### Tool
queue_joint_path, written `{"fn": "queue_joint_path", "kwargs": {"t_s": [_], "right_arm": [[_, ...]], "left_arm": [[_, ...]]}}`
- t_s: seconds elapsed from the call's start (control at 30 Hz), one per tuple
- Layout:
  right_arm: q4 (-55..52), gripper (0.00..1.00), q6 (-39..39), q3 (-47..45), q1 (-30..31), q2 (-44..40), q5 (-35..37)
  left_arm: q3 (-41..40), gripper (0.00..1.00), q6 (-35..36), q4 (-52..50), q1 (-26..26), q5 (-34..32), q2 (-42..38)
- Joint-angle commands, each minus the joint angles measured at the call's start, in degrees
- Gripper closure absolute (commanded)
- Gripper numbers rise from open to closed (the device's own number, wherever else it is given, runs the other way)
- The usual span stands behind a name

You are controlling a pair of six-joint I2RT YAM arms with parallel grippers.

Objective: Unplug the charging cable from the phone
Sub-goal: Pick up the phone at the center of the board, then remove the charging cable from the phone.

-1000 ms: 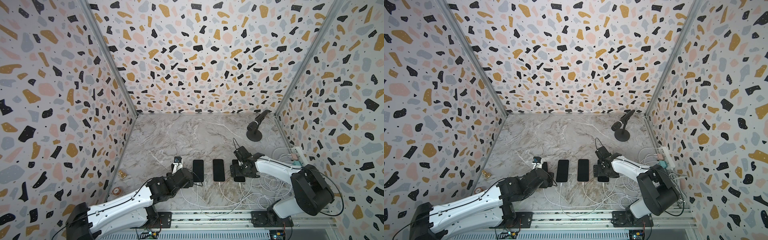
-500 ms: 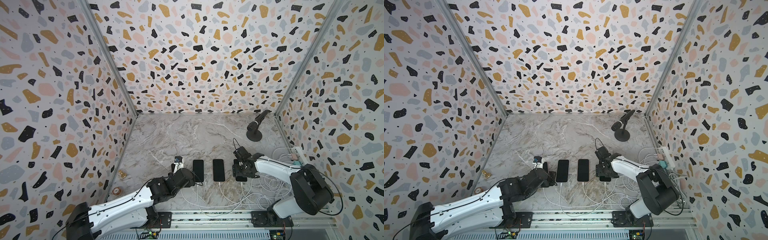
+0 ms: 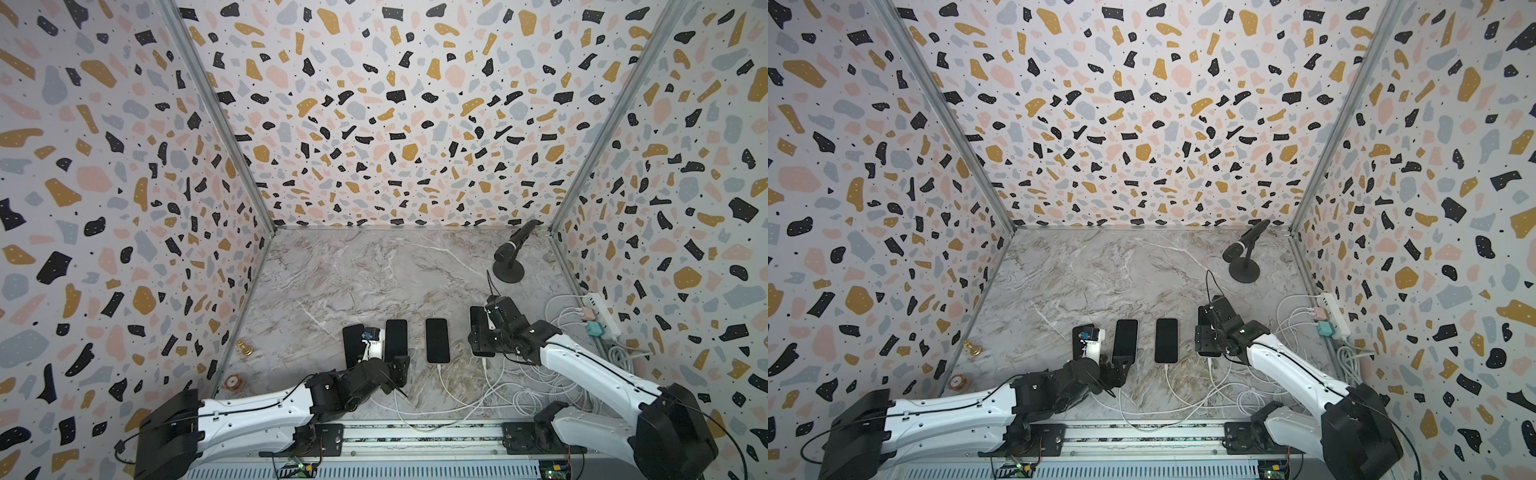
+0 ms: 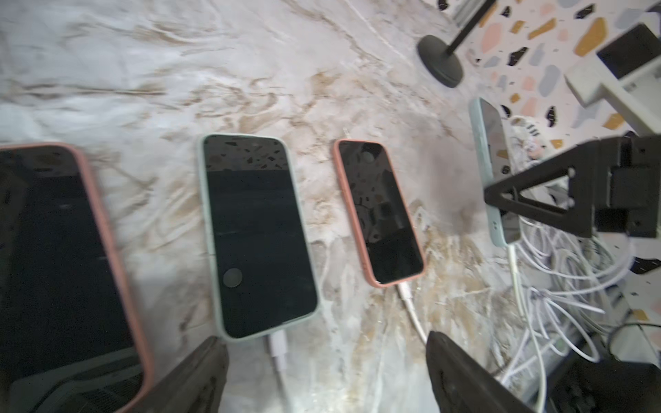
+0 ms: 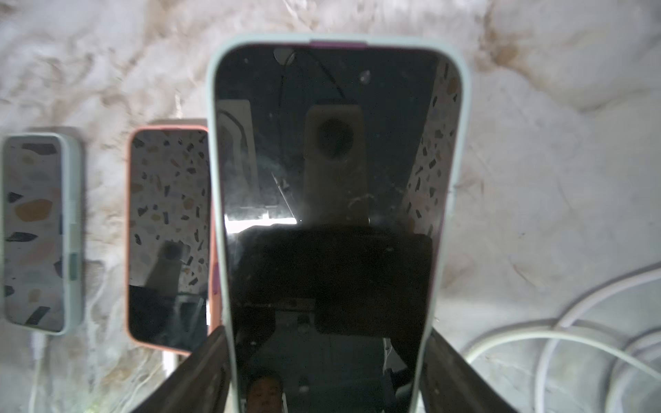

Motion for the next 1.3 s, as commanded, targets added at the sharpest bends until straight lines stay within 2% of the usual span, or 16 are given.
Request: {"fn": "queue_joint_path", "kwargs": {"t_s": [0.0,0.17,0.3,0.5,0.67,0.87,0.97,1.27], "right_arm": [[0.6,0.53,-0.3,1.1,0.1,-3.1,0.5],[-0.1,0.55,-0.1,0.7,0.2,-3.7,1.3],[-0.2,0.56,0.6,0.6,0.1,-4.8,2.5],[-0.9,0.56,0.6,1.8,0.1,-7.0,3.4],[-1.3,0.56,0.9,2.0,0.1,-7.6,3.2],[-0.6,0.57,1.8,1.2,0.1,-9.4,1.7],[-0.4,0.58,2.2,0.6,0.1,-10.3,1.3],[-0.7,0.58,2.0,0.3,0.2,-11.7,1.7]], "left_arm": [[-0.1,0.09,1.1,18.4,-4.6,-3.6,5.2],[3.4,0.11,2.5,31.7,-11.3,-4.0,18.5],[5.7,0.14,1.6,40.9,-14.1,-2.7,27.8],[11.6,0.16,3.8,43.9,-17.3,-1.4,36.0],[15.3,0.17,3.8,47.0,-17.3,0.4,42.7],[18.9,0.26,3.4,51.5,-17.2,1.9,49.8],[19.9,0.29,3.8,52.3,-16.9,1.6,51.6],[22.3,0.46,3.8,55.5,-14.7,4.4,55.3]]}}
